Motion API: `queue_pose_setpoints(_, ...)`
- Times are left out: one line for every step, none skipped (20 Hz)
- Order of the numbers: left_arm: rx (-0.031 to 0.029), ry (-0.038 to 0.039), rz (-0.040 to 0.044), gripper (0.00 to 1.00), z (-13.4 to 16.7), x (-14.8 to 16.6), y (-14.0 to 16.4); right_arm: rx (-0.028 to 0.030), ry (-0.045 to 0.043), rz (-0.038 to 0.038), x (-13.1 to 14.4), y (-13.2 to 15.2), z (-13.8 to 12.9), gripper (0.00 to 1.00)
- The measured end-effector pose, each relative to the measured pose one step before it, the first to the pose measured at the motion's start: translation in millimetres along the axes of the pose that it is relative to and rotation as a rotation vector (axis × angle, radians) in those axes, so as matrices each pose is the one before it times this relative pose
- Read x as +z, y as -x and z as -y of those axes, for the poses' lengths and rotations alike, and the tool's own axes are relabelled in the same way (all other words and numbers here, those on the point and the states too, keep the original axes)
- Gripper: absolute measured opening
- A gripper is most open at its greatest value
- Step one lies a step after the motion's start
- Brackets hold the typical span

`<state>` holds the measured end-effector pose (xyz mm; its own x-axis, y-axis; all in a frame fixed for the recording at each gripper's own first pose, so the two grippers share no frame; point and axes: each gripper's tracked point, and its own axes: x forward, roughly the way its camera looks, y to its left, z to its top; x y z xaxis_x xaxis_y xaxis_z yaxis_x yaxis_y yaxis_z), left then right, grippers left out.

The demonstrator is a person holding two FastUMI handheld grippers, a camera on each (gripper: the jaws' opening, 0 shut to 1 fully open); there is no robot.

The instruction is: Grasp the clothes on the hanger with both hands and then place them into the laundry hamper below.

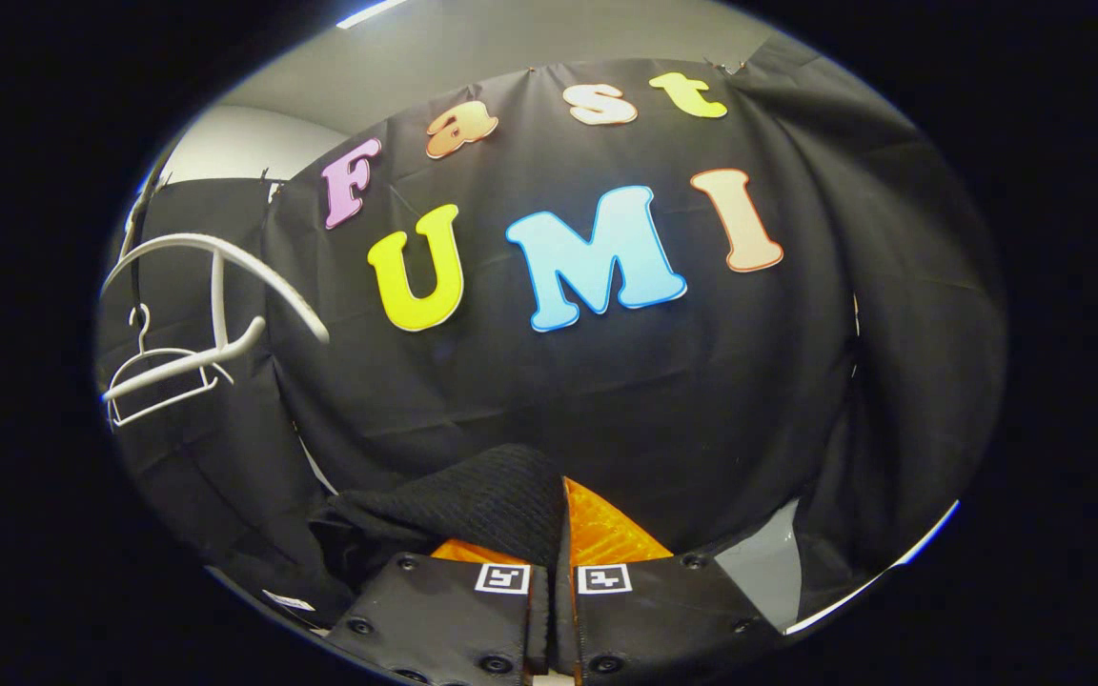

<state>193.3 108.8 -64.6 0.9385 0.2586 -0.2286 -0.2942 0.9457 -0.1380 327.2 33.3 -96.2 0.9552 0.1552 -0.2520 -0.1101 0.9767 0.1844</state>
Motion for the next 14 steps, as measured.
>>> queue_pose_setpoints(0.01101, -0.00509, -0.01031, 0.01, 2.48, -8.26, 2.22, 0.00623, 0.00616, -0.02504, -9.98, 5.13, 2.67, 0.01)
queue_pose_setpoints(0.01236, -0.00887, -0.01467, 0.01, 1.95, -12.14, 1.88, 0.00537, 0.00203, -0.02543, -9.23, 6.21, 3.03, 0.01)
queue_pose_setpoints(0.00881, -0.01133, -0.01285, 0.01, 2.18, -11.52, 2.83, 0.01246, -0.00259, -0.02358, -11.93, 7.90, 1.45, 0.05)
queue_pose_setpoints(0.00106, -0.01022, -0.01364, 0.01, 2.46, -7.97, 2.67, 0.00656, 0.00382, -0.02254, -10.78, 9.07, 1.18, 0.04)
queue_pose_setpoints(-0.00433, -0.00973, -0.01736, 0.01, 2.17, -8.58, 4.40, -0.00147, 0.00612, -0.02397, -13.46, 8.41, 3.05, 0.05)
queue_pose_setpoints(-0.01190, -0.01180, -0.02165, 0.00, 0.19, -10.59, 5.55, -0.00309, 0.00379, -0.02585, -12.01, 9.51, 1.12, 0.01)
queue_pose_setpoints(-0.02046, -0.01382, -0.01651, 0.01, 3.12, -7.54, 3.82, -0.00513, -0.00220, -0.02358, -13.19, 8.95, -0.20, 0.01)
queue_pose_setpoints(-0.02570, -0.01156, -0.01470, 0.01, 6.25, -7.30, -1.48, -0.00358, -0.00179, -0.01861, -10.80, 10.33, -2.10, 0.04)
queue_pose_setpoints(-0.03303, -0.00748, -0.01901, 0.01, 6.17, -6.44, -3.50, -0.01311, -0.00145, -0.01642, -10.33, 10.43, -0.81, 0.04)
queue_pose_setpoints(-0.03091, -0.01057, -0.02472, 0.01, 5.18, -7.63, -5.38, -0.01331, -0.00343, -0.01943, -10.41, 10.58, -2.87, 0.05)
queue_pose_setpoints(-0.02824, -0.01555, -0.02263, 0.01, 2.67, -7.32, -3.48, -0.01289, -0.00741, -0.01246, -9.44, 11.32, -3.72, 0.04)
queue_pose_setpoints(-0.03182, -0.01832, -0.01355, 0.01, 1.92, -8.44, -0.87, -0.01369, -0.00556, -0.00731, -7.94, 10.13, -4.72, 0.05)
queue_pose_setpoints(-0.03194, -0.01354, -0.01335, 0.01, 1.50, -7.93, -0.59, -0.01569, -0.00020, -0.00900, -8.88, 9.81, -4.66, 0.06)
queue_pose_setpoints(-0.03482, -0.01108, -0.01231, 0.01, 0.90, -10.22, 3.57, -0.01529, -0.00439, -0.01239, -8.37, 9.17, -4.98, 0.08)
